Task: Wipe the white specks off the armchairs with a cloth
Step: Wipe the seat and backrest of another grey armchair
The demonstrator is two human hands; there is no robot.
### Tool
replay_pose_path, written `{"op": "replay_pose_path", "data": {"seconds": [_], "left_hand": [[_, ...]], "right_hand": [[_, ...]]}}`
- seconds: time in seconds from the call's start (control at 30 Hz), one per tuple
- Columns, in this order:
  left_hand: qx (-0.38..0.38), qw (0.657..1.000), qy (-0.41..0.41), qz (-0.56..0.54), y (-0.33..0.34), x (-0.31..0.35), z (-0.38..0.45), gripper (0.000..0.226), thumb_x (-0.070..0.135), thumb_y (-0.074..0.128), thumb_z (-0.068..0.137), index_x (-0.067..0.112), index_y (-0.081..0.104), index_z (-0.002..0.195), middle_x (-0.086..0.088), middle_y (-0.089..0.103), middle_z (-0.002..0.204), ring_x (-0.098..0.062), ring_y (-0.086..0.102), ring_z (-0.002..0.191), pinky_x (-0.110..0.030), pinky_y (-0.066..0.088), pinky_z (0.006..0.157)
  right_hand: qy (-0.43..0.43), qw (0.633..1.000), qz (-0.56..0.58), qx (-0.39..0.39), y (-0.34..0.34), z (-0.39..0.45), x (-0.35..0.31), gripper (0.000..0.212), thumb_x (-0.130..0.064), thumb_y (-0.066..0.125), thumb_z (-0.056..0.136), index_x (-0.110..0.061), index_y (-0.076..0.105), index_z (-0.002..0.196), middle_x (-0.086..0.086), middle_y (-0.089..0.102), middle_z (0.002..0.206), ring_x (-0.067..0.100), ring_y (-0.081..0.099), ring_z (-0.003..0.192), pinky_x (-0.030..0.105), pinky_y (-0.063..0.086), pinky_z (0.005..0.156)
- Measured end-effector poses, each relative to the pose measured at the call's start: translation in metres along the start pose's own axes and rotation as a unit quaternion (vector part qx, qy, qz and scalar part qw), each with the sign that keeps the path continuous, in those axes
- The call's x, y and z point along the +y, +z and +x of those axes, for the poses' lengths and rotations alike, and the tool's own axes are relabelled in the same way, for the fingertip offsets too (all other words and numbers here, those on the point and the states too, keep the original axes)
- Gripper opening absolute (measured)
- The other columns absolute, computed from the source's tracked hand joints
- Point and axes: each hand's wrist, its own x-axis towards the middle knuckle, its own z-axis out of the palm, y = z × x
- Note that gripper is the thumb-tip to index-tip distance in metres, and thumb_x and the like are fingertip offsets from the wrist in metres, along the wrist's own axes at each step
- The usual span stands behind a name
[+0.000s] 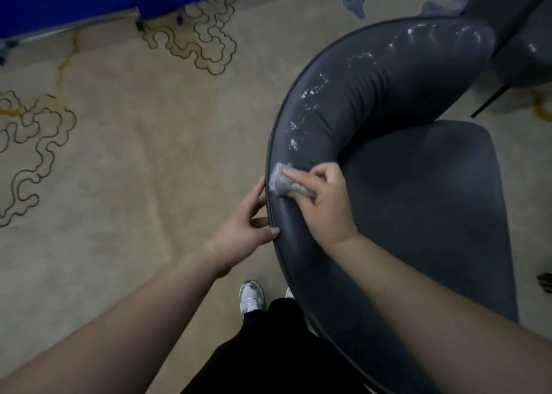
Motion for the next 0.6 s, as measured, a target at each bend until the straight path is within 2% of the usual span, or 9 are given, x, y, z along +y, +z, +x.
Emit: {"op": "replay_pose_path", "data": {"seconds": [0.13, 0.23, 0.3, 0.37, 0.43, 0.5, 0.6], "left_hand": [[0.048, 0.999, 0.012, -0.006, 0.002, -0.004, 0.008, 0.083, -0.005, 0.063, 0.088, 0.044, 0.025, 0.142, 0.013, 0.054, 0.129, -0.012, 0.068, 0.098, -0.024, 0.055, 0.078], [0.084, 0.996, 0.027, 0.026, 0.011, -0.002, 0.017, 0.083, 0.006, 0.071, 0.085, 0.032, 0.026, 0.150, 0.010, 0.054, 0.135, -0.013, 0.065, 0.107, -0.035, 0.054, 0.092], [0.145, 0.987, 0.056, 0.042, 0.028, -0.003, 0.027, 0.076, 0.014, 0.075, 0.082, 0.022, 0.035, 0.146, 0.005, 0.057, 0.134, -0.010, 0.059, 0.116, -0.038, 0.048, 0.101], [0.229, 0.971, 0.058, 0.037, 0.046, -0.008, 0.034, 0.073, 0.023, 0.075, 0.082, 0.019, 0.038, 0.144, 0.005, 0.056, 0.134, -0.006, 0.054, 0.121, -0.034, 0.043, 0.106], [0.287, 0.956, 0.053, 0.038, 0.057, -0.014, 0.038, 0.075, 0.028, 0.073, 0.082, 0.022, 0.035, 0.146, 0.007, 0.051, 0.140, -0.001, 0.047, 0.125, -0.029, 0.039, 0.108], [0.304, 0.949, 0.066, 0.054, 0.059, -0.022, 0.042, 0.075, 0.031, 0.071, 0.083, 0.021, 0.033, 0.147, 0.007, 0.047, 0.142, -0.002, 0.043, 0.129, -0.030, 0.036, 0.110], [0.324, 0.939, 0.076, 0.089, 0.058, -0.031, 0.045, 0.077, 0.044, 0.062, 0.080, 0.021, 0.033, 0.147, 0.007, 0.047, 0.143, -0.004, 0.043, 0.130, -0.028, 0.036, 0.109]], "right_hand": [[0.019, 0.999, 0.033, -0.004, 0.003, 0.014, 0.003, 0.044, -0.004, 0.072, 0.079, -0.027, 0.067, 0.117, 0.002, 0.040, 0.098, 0.023, 0.050, 0.095, 0.025, 0.044, 0.095], [0.051, 0.996, 0.079, 0.004, -0.004, -0.016, 0.009, 0.047, -0.003, 0.070, 0.081, -0.028, 0.063, 0.120, -0.001, 0.040, 0.098, 0.005, 0.049, 0.092, 0.007, 0.036, 0.090], [0.069, 0.994, 0.088, 0.008, -0.006, -0.013, 0.013, 0.046, -0.005, 0.069, 0.082, -0.031, 0.064, 0.119, -0.003, 0.040, 0.097, -0.003, 0.047, 0.091, 0.003, 0.034, 0.089], [0.082, 0.993, 0.081, 0.005, -0.006, 0.001, 0.013, 0.042, -0.006, 0.068, 0.084, -0.031, 0.066, 0.117, -0.003, 0.040, 0.098, -0.003, 0.048, 0.092, 0.003, 0.035, 0.090], [0.083, 0.992, 0.089, -0.013, -0.007, 0.013, 0.009, 0.042, -0.006, 0.067, 0.084, -0.032, 0.066, 0.117, -0.001, 0.042, 0.099, 0.005, 0.050, 0.093, 0.007, 0.038, 0.090], [0.081, 0.991, 0.102, -0.033, -0.010, 0.019, 0.009, 0.044, -0.006, 0.067, 0.084, -0.036, 0.063, 0.115, 0.004, 0.043, 0.101, 0.013, 0.052, 0.093, 0.013, 0.043, 0.090], [0.079, 0.990, 0.104, -0.043, -0.013, 0.018, 0.012, 0.048, -0.006, 0.068, 0.084, -0.045, 0.061, 0.110, 0.003, 0.044, 0.101, 0.012, 0.053, 0.093, 0.017, 0.046, 0.090]]}}
